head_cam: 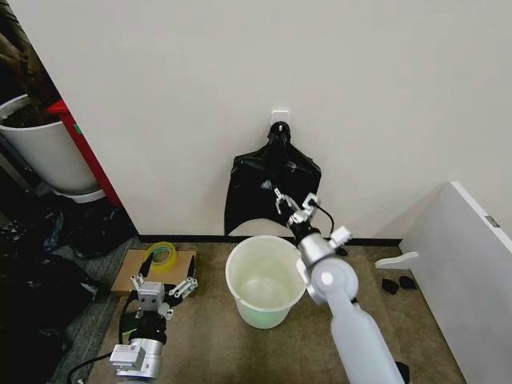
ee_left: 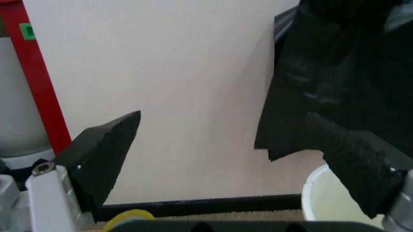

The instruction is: Place the garbage bag over the trash bin.

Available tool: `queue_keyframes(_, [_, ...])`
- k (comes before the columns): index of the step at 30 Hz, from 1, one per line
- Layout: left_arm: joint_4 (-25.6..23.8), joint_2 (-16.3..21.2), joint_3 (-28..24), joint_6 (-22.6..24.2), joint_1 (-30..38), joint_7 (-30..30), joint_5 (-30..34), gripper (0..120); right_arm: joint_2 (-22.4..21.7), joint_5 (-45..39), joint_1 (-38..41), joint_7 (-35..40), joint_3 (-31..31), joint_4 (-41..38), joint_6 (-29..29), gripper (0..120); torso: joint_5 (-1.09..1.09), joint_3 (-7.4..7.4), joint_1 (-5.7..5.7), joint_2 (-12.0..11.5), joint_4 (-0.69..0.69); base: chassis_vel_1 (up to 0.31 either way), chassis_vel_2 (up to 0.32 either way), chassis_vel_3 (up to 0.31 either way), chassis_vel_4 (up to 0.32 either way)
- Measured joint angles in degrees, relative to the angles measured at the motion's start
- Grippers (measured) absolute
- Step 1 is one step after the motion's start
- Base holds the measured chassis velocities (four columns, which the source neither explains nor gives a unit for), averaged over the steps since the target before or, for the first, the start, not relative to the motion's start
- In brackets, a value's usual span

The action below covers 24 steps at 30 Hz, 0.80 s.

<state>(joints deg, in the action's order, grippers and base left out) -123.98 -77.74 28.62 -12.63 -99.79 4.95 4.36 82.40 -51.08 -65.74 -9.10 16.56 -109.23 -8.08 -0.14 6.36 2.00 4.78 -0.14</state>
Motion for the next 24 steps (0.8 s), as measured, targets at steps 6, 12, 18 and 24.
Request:
queue_keyframes(6, [0.88,0.09,-0.55,0.0,0.81,-0.01,0.11,100,-3.79,8.78,-7.77,-1.05,-0.53,-6.06,1.41,0,0.0,0.0,0.0,0.0,0.01,0.0,0.0,0.0,0.0])
queue_keyframes(12, [0.98,0.14,-0.85,0.01,1.24,-0.02,0.19,100,-7.26,17.03,-13.4,-3.5,-0.78,-8.49,6.26,0,0.0,0.0,0.0,0.0,0.02,0.0,0.0,0.0,0.0])
queue_keyframes(18, [0.99,0.43,-0.76,0.01,1.35,-0.02,0.49,100,-9.71,22.34,-18.12,-5.55,-0.87,-9.05,10.7,0,0.0,0.0,0.0,0.0,0.02,0.0,0.0,0.0,0.0])
queue_keyframes(24, [1.17,0.52,-0.91,0.09,1.75,-0.03,0.68,100,-12.03,30.34,-23.08,-7.51,-1.37,-9.75,15.99,0,0.0,0.0,0.0,0.0,0.01,0.0,0.0,0.0,0.0])
